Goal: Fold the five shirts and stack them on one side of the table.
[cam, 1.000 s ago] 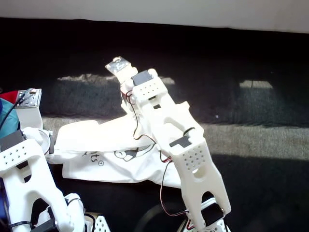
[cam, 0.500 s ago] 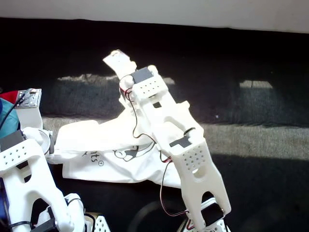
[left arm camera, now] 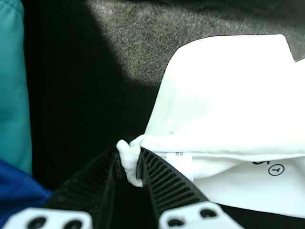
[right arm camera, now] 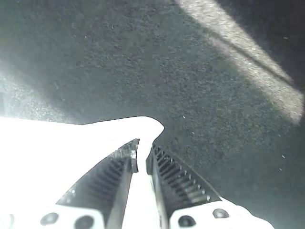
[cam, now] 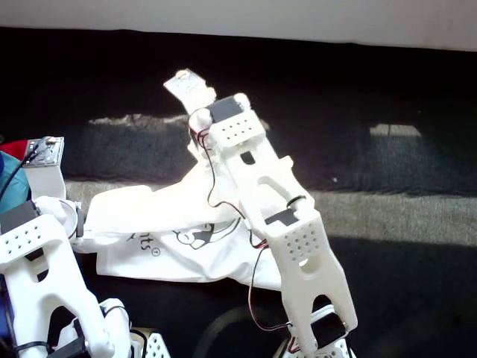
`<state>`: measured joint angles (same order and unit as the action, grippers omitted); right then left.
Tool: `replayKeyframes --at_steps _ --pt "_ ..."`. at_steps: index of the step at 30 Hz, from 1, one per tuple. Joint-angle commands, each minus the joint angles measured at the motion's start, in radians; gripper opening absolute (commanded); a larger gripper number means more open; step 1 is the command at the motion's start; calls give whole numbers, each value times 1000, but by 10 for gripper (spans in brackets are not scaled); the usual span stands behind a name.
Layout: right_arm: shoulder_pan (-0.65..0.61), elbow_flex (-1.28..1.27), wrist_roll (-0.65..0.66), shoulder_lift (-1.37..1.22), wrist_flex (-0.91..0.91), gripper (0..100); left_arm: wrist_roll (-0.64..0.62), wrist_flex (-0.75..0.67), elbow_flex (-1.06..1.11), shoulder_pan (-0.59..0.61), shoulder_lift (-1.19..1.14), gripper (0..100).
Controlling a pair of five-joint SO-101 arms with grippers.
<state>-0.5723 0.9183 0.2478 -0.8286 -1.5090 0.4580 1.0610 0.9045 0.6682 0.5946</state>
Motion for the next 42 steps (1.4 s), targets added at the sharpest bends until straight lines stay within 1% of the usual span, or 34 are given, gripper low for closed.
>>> replayKeyframes --at_steps 1,4,7,11,16,20,25,28,31,34,38,42 --pt "68 165 -6 137 -131 6 3 40 -101 -18 21 9" --pt "107 295 -8 206 -254 6 -21 153 -236 -67 21 9" --pt "165 361 -8 303 -255 6 -54 290 -406 -136 21 9" --pt "214 335 -6 479 -257 6 -68 439 -630 -194 21 9" --pt "236 177 -2 756 -257 6 -68 563 -834 -232 21 9" --pt "236 2 3 1018 -254 6 -69 643 -981 -232 21 9" --pt "237 -170 106 1305 -251 6 -69 694 -1130 -226 24 9" --pt "255 -211 155 1417 -249 6 -69 695 -1158 -229 65 9" --pt "335 -213 181 1469 -209 6 -69 697 -1150 -231 142 9" --pt "400 -213 215 1492 -136 6 -68 698 -1092 -228 223 9" --pt "409 -213 216 1495 -51 6 -68 694 -980 -231 311 9" --pt "410 -213 216 1503 67 6 -68 692 -975 -228 355 9"
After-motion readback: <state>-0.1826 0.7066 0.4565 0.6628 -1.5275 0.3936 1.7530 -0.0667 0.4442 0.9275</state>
